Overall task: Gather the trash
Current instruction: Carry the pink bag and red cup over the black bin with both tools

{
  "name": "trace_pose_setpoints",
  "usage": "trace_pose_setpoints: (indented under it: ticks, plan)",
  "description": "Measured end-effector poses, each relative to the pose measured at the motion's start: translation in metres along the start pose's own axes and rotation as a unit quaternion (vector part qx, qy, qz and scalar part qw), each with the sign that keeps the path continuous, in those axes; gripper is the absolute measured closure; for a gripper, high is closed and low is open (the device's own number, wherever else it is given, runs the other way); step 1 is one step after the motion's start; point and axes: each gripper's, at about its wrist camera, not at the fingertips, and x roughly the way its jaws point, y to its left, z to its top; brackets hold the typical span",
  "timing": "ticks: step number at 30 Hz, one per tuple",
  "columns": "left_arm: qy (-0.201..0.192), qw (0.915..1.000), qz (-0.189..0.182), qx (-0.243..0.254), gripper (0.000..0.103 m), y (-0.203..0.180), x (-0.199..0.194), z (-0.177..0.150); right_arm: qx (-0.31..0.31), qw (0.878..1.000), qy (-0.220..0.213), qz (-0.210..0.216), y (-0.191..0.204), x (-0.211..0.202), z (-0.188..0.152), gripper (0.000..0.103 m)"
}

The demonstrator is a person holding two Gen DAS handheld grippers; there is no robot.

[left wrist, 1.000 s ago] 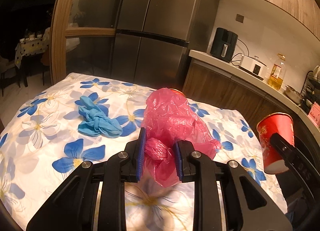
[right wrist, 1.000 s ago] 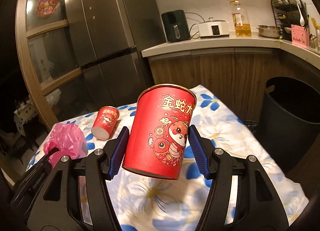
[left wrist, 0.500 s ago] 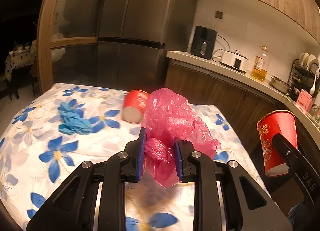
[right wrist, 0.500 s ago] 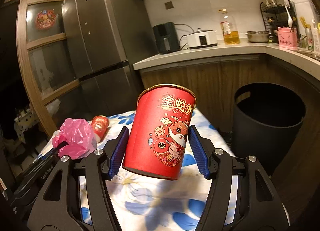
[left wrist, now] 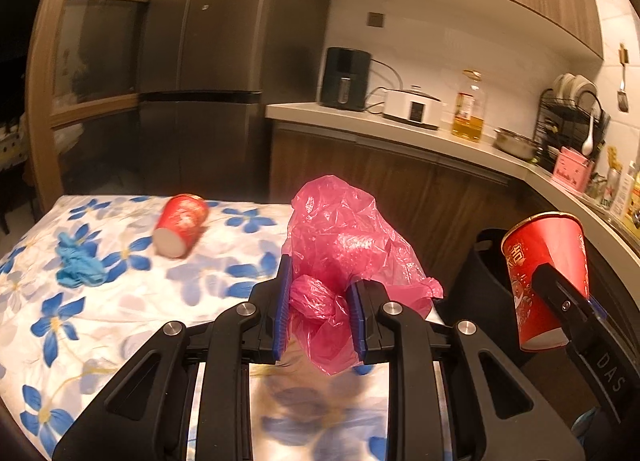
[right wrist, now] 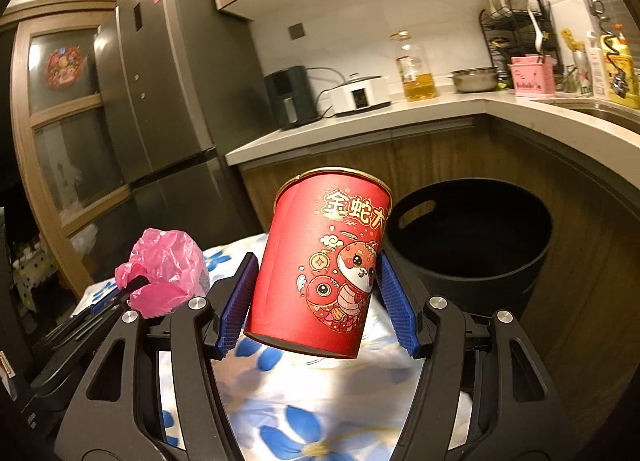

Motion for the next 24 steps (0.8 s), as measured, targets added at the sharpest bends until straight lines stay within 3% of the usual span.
trace_pose_setpoints:
  ticks: [24]
  plan:
    - [-0.018,0.9902,-0.106,0.089,0.077,-0.155,0.039,0.025,0.037,0.992,-0.055,-0.111,-0.121,0.006,0.049,0.043]
